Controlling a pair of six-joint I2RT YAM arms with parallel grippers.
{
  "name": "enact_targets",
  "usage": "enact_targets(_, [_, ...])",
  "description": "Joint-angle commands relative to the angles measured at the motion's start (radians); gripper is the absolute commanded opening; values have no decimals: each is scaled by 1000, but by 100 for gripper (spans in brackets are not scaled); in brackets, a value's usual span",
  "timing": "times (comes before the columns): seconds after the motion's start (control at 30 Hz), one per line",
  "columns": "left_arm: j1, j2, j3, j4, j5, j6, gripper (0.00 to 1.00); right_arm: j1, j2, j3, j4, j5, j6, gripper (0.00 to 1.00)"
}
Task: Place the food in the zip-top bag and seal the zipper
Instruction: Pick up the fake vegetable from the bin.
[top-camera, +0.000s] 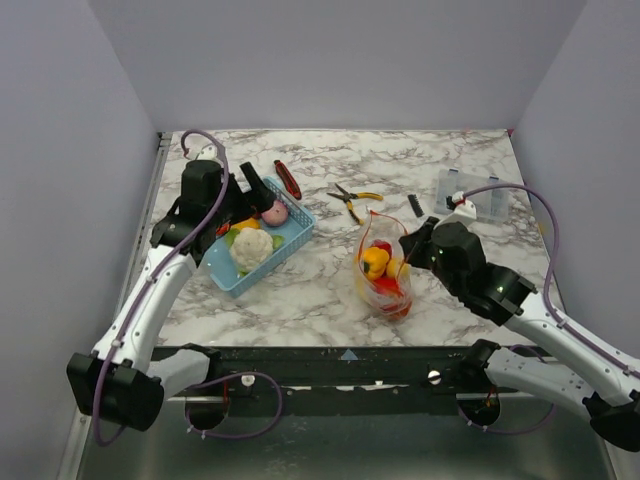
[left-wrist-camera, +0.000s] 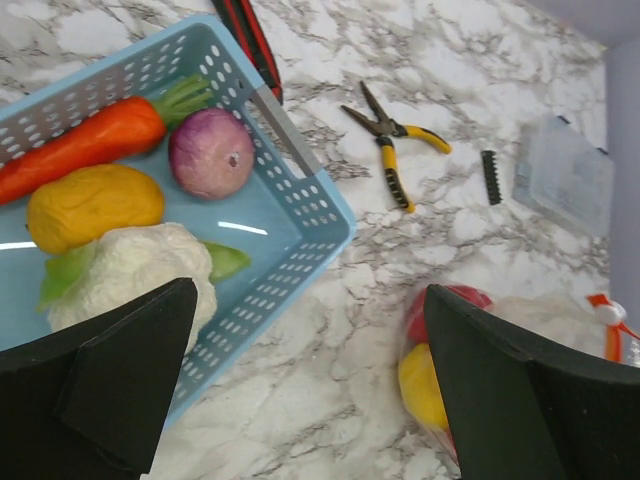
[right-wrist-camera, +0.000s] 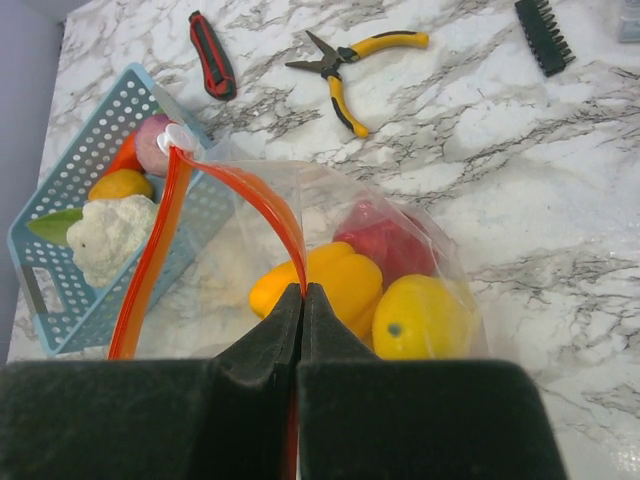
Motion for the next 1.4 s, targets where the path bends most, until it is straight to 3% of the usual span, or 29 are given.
enact_targets(0.0, [25,170,102,-38,-48,82,98,4,9,4,46,21,38,0])
enact_targets(0.2, [76,325,230,-83,-48,81,99,3,30,50,36,15,31,0])
enact_targets(0.4, [99,453,365,-197,24,232,95,4,27,65,20,16,16,0])
enact_targets(0.57, [99,483,320,-147,59,317,91,3,43,66,18,-4,8,0])
enact_targets(0.63, [95,511,347,-156,100,317,85,3,43,61,18,-4,12,0])
enact_targets(0.73, [92,540,339,-127,78,304,85,4,39,50,24,-6,10,0])
enact_targets(0.9, [94,654,379,-88,124,326,88,3,23,40,31,-6,10,0])
enact_targets(0.97, [92,681,377,-62,146,330,98,4,26,55,30,-9,-4,0])
enact_targets(1.1, [92,704,350,-10,143,316,98,3,45,85,14,-8,-18,0])
enact_targets(1.37, [84,789,355,-12,168,291,80,3,50,73,34,-37,-9,0])
